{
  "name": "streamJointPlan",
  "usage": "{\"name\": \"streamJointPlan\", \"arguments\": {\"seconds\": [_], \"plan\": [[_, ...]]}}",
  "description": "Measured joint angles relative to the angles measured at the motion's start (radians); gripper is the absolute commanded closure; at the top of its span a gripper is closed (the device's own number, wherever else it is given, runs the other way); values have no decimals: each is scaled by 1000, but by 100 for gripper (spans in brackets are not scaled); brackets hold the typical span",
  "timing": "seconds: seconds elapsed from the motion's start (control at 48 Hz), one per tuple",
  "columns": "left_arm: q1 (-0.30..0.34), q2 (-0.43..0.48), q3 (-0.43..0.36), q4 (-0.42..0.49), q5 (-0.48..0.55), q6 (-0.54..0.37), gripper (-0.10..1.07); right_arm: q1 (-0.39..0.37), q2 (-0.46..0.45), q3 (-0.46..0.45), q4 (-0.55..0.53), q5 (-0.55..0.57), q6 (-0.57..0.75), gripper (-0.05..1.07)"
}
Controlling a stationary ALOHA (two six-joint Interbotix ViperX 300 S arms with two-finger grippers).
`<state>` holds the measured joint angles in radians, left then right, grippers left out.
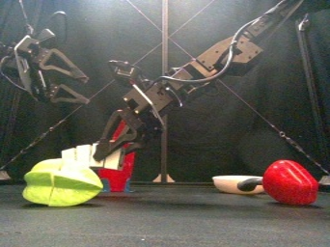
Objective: Place sushi roll in center
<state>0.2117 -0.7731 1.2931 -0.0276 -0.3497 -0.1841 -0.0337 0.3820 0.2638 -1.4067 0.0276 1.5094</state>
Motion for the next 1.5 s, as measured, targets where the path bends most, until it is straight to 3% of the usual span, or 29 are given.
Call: {"name": "streamJointPlan", "arguments": {"seconds": [0.375,0.583,0.896,1.5], "plan": [[2,0,0,2,0,0,-6,12,-87,80,43,23,6,39],[2,-2,3,0,0,0,-6,29,-149,130,163,95,0,39],[9,0,5,0,0,-2,-6,72,-232,147,374,376,0,39],[14,0,6,0,0,0,-6,181,-189,52,589,796,75,39]]}}
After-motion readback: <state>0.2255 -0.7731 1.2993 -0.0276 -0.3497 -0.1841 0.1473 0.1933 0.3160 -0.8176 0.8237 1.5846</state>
